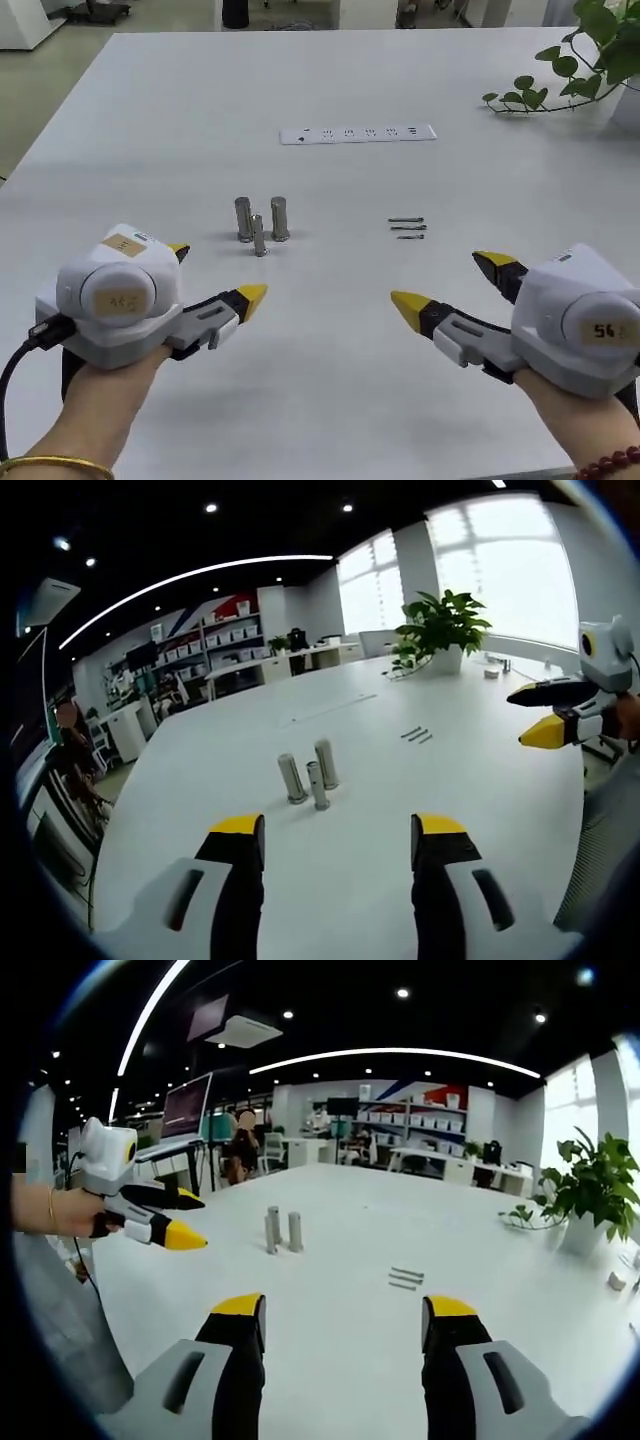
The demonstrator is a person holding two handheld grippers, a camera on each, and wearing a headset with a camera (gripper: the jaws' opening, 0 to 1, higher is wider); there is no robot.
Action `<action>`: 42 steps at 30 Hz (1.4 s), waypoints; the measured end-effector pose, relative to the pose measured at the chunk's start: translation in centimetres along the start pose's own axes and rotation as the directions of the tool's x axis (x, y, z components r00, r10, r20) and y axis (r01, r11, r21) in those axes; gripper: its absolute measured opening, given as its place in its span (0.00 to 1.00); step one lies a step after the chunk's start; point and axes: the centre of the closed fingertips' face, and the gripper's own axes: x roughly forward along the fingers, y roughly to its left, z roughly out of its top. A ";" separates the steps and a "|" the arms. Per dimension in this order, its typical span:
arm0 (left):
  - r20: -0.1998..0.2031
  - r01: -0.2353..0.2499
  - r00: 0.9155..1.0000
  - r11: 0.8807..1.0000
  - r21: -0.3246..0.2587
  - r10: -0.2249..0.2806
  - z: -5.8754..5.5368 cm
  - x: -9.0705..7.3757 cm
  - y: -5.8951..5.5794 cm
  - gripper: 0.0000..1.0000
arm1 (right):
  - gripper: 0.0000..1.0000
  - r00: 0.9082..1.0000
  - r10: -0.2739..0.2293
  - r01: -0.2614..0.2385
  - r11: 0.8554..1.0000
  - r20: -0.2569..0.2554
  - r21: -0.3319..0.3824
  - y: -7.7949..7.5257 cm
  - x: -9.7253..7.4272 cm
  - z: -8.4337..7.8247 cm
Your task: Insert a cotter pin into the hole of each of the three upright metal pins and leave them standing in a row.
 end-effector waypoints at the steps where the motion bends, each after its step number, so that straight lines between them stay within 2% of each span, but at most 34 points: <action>1: -0.002 0.004 1.000 1.000 0.004 -0.004 0.1 0.3 0.1 0.56 | 0.59 1.000 0.001 -0.001 1.000 -0.001 0.001 0.0 0.0 -0.1; 8: -0.006 0.040 0.999 0.999 0.030 -0.040 0.3 3.0 0.5 0.50 | 0.56 1.000 0.002 -0.002 1.000 -0.006 0.014 -0.3 0.1 -0.2; 10: -0.004 0.050 0.999 0.999 0.021 -0.049 0.3 3.7 0.6 0.48 | 0.56 1.000 0.004 -0.004 1.000 -0.011 0.020 -0.2 0.1 -0.3; 15: -0.019 0.062 0.998 0.998 0.025 -0.062 -0.1 5.3 0.8 0.43 | 0.56 1.000 0.014 -0.013 1.000 -0.011 0.025 0.0 0.2 -0.1; 18: -0.009 0.077 0.997 0.997 0.014 -0.077 -0.2 6.3 1.0 0.39 | 0.56 1.000 0.017 -0.017 0.999 -0.008 0.028 0.1 0.4 0.0; 24: 0.010 0.113 0.994 0.993 0.032 -0.113 0.0 7.9 1.3 0.31 | 0.55 1.000 0.017 -0.017 0.999 -0.011 0.029 0.0 0.4 0.0; 28: -0.010 0.129 0.992 0.989 0.074 -0.129 -0.4 8.9 1.6 0.29 | 0.55 1.000 0.004 -0.003 0.999 -0.017 0.049 -0.4 0.5 -0.2; 31: -0.018 0.140 0.990 0.989 0.055 -0.139 -0.7 9.7 1.7 0.27 | 0.55 1.000 -0.002 0.003 0.998 -0.019 0.056 -0.6 0.5 -0.4; 33: -0.024 0.138 0.990 0.989 0.062 -0.136 -0.8 10.1 1.8 0.26 | 0.55 1.000 -0.004 0.006 0.998 -0.022 0.056 -0.7 0.5 -0.4; 38: -0.014 0.158 0.987 0.987 0.032 -0.157 -0.7 10.8 1.7 0.18 | 0.54 1.000 -0.004 0.006 0.999 -0.030 0.054 -0.7 0.6 -0.6; 42: -0.021 0.170 0.985 0.985 0.038 -0.169 -0.9 11.1 1.4 0.13 | 0.54 1.000 -0.002 0.003 0.999 -0.031 0.047 -0.7 0.7 -0.6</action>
